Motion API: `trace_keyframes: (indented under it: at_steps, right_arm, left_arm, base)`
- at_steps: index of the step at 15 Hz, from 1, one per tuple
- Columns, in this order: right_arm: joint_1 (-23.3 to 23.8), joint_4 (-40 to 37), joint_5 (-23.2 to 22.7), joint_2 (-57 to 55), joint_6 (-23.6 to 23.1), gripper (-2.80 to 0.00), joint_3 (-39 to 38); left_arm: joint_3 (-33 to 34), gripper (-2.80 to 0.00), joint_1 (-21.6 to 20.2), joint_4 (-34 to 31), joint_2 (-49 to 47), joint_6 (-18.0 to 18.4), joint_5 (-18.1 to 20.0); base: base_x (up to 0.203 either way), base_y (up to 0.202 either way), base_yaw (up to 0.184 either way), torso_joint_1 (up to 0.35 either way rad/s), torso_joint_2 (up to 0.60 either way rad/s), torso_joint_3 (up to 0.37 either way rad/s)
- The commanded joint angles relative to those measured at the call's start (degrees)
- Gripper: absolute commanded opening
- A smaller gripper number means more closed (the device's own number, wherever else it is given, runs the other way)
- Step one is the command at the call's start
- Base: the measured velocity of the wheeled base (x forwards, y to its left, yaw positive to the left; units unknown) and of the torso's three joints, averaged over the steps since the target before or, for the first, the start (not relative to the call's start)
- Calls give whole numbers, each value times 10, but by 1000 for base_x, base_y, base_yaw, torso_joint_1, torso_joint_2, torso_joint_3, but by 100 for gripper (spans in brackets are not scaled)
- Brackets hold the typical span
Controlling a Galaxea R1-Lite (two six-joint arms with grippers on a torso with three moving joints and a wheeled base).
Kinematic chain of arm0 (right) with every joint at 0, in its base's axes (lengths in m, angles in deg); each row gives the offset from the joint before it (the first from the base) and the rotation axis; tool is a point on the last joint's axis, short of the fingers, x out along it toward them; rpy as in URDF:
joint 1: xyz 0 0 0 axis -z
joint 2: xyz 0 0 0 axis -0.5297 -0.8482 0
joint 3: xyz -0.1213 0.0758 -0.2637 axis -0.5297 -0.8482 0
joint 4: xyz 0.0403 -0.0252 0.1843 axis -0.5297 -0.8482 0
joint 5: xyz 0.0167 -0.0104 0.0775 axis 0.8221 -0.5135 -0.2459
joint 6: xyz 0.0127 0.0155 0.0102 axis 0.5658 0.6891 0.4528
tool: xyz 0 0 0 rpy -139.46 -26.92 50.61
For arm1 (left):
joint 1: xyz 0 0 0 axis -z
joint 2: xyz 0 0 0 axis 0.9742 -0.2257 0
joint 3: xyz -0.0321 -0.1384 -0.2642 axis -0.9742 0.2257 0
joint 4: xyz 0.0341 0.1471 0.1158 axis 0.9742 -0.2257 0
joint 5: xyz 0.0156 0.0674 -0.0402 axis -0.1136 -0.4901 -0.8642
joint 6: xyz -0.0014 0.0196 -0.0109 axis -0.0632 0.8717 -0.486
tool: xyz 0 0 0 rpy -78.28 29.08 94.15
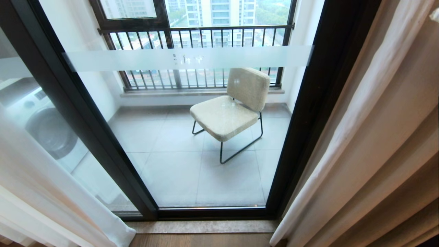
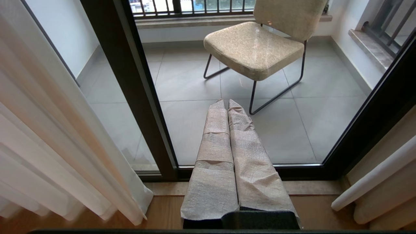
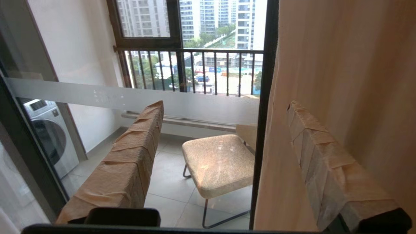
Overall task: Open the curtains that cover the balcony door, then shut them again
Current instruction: Close the inner curtains on both sides
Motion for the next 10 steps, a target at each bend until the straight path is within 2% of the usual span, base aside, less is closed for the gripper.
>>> trace_keyframes:
  at_steps: [1,5,10]
  right_arm:
    - [2,5,17,-56,-13,0,31]
    - [21,4,97,-117,-41,0,104]
    - [43,7,106,-166,-55,0,154]
  left_arm:
    - [0,-280,0,0,0,0,0]
    - [0,-280,0,0,0,0,0]
    - [0,-280,0,0,0,0,0]
  base:
    - [0,0,0,0,0,0]
    - [0,0,0,0,0,0]
    - [0,0,0,0,0,0]
